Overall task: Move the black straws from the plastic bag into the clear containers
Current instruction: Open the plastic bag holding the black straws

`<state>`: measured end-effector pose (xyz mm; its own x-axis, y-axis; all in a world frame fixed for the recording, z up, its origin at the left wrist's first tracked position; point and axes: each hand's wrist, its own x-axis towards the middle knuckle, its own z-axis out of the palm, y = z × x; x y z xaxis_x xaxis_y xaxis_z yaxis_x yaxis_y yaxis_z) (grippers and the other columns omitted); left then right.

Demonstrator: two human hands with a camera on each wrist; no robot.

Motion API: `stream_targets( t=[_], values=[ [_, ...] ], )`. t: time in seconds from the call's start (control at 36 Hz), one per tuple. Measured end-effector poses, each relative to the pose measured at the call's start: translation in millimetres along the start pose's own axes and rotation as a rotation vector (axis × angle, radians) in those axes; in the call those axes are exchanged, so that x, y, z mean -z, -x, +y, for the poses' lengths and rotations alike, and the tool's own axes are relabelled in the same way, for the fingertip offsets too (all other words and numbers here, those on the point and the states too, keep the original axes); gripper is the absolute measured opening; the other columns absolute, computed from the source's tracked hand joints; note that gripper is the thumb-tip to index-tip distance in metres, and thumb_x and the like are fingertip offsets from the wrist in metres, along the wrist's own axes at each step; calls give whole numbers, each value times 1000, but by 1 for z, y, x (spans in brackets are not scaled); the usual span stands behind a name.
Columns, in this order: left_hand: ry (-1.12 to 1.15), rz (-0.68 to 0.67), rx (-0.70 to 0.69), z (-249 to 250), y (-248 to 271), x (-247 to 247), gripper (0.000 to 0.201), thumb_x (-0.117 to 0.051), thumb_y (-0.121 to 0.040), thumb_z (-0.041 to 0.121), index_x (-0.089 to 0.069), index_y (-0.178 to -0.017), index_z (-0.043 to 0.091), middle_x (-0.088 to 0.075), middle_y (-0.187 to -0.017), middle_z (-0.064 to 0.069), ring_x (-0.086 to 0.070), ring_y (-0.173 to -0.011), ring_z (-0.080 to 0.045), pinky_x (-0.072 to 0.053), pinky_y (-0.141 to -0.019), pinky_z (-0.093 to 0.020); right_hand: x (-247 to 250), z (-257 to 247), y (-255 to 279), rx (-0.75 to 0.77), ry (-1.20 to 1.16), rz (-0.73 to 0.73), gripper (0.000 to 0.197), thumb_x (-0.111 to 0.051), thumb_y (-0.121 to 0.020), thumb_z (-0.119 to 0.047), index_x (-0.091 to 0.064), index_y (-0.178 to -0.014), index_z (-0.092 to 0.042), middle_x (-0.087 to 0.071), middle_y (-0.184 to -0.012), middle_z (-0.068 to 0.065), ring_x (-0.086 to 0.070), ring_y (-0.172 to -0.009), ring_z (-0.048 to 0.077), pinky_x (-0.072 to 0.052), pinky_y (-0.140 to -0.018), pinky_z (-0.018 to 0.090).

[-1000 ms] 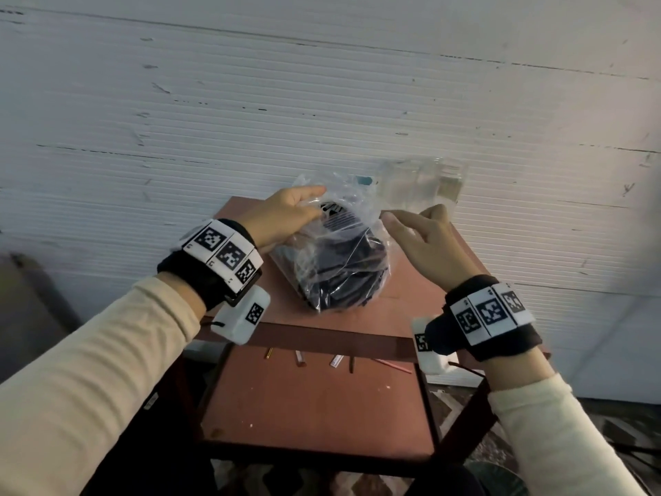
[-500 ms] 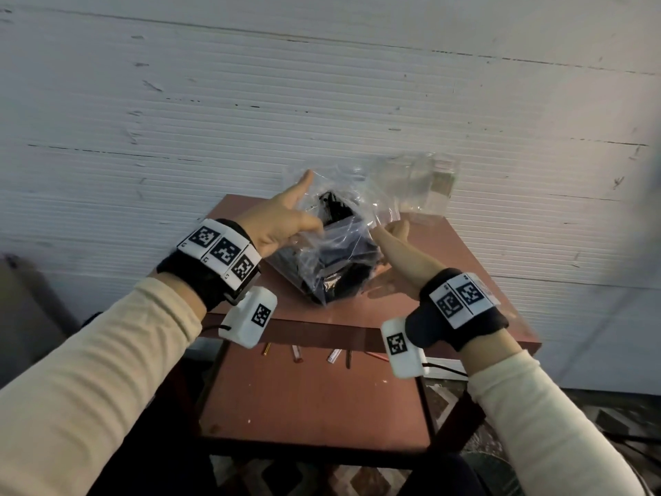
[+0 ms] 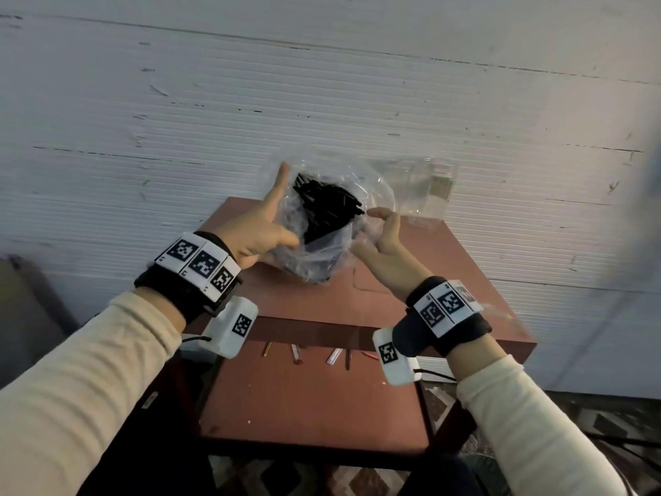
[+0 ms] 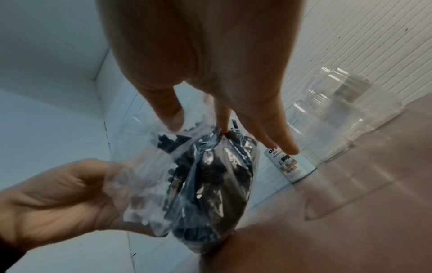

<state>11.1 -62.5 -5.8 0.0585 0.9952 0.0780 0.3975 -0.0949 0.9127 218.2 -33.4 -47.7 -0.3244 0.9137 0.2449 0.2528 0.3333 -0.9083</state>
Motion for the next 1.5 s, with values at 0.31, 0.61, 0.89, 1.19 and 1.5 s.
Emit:
stream_targets(
  t=[0.31, 0.61, 0.89, 1.19, 1.5],
  values=[
    [156, 51, -86, 12, -4, 9, 114, -63, -85, -7, 2, -136, 74, -45, -135, 4, -57, -94, -31, -51, -62, -34, 3, -26, 0, 275, -2, 51, 72, -44, -84, 15, -13, -139, -19, -31, -138, 12, -61, -65, 2, -55, -58, 25],
    [426, 33, -134, 48, -2, 8, 108, -56, -91, -7, 9, -144, 61, -63, -111, -5, -61, -98, -33, -51, -92, -58, 33, -69, -16, 484, 22, 155, 62, -40, -87, 18, -24, -138, -14, -30, -148, 5, -56, -100, -12, -43, -56, 8],
    [466, 3, -44, 30, -5, -9, 110, -57, -87, -13, 1, -146, 60, -41, -148, -21, -65, -99, -29, -50, -95, -57, 33, -45, -12, 350, 112, 242, 67, -69, -86, -21, -28, -138, -29, -36, -140, -10, -56, -115, 20, -56, -87, 44],
    [655, 76, -146, 34, -13, -8, 111, -55, -82, -22, -9, -150, 52, -36, -149, -16, -68, -100, -27, -61, -75, -40, 30, -59, -33, 375, -231, 280, 66, -37, -75, 20, -36, -121, -27, -48, -99, 4, -58, -88, 11, -47, -56, 24],
    [686, 80, -145, 8, -19, -12, 101, -59, -78, -25, -27, -144, 45, -34, -151, -25, -63, -112, -38, -60, -74, -32, 11, -45, -34, 252, 22, 404, 12, -46, -97, -9, -49, -107, -15, -54, -100, -5, -55, -58, -5, -46, -54, 16]
  ],
)
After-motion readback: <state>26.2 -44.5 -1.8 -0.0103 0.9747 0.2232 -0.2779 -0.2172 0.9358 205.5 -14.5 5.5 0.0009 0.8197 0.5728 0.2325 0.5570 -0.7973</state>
